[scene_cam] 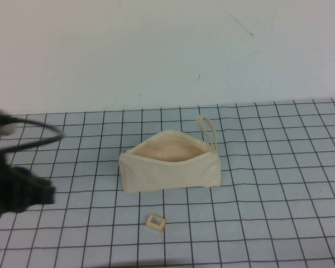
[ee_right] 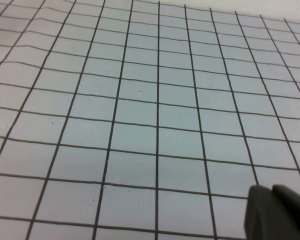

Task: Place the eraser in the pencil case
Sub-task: Pick up the eraser from the table

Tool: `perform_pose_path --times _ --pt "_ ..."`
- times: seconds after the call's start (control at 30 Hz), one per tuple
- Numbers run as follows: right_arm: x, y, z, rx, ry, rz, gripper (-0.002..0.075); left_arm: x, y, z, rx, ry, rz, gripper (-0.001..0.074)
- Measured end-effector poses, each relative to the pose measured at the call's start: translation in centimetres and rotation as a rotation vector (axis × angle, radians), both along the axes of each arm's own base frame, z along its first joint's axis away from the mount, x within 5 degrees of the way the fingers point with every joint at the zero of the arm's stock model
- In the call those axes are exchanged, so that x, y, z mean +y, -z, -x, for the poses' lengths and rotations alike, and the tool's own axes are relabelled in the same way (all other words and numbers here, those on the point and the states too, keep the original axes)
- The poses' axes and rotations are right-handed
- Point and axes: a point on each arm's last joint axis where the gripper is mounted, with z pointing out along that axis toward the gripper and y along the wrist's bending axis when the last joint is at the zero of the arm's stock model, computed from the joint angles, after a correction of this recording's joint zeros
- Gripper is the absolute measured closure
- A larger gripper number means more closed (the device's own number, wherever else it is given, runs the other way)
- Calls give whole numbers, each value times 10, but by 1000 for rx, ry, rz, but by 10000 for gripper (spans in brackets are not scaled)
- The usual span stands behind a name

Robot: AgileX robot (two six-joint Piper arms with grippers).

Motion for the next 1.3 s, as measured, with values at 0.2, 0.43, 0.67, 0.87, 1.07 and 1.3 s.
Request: perform_pose_path --times 0.2,0.43,0.67,0.87,1.07,1.3 --pt "0 0 0 0 0 0 727 -49 -2 -32 87 203 19 736" --pt "0 0 0 0 0 0 727 -107 20 -49 184 339 -105 734" --pt "0 0 0 0 0 0 727 -141 63 -54 284 370 -292 521" --pt "0 0 0 0 0 0 727 -151 93 -67 351 311 -324 285" --pt "0 0 0 0 0 0 727 -164 110 -90 363 301 -339 241" --pt "0 0 0 0 0 0 727 -176 136 -108 418 303 -363 239"
